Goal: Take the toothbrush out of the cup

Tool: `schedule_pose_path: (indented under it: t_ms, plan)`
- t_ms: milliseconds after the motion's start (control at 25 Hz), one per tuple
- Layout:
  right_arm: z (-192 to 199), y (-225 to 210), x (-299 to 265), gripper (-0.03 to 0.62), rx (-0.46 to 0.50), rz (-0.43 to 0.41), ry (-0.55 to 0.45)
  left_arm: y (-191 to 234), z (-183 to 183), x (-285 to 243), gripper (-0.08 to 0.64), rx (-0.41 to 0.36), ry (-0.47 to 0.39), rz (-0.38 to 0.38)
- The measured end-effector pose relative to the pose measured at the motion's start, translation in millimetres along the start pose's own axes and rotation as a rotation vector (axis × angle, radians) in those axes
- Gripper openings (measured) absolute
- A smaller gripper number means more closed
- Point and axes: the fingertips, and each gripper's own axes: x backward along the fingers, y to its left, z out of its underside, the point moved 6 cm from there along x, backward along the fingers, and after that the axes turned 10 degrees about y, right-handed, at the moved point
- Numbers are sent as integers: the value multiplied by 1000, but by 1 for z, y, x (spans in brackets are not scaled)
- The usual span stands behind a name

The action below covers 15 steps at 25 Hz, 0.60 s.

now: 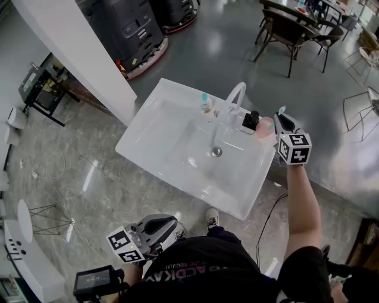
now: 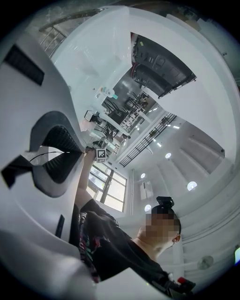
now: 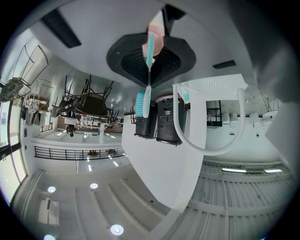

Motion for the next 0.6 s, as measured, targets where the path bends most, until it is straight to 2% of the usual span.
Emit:
schedule_pose_path:
  t_ms: [320, 600]
  plan:
    - [-8, 6, 40, 26, -79, 2, -73, 3, -6, -1, 8, -19, 30, 64]
    - [-8, 30, 75, 26, -121, -6, -103, 7, -8, 9, 8, -34, 51, 119]
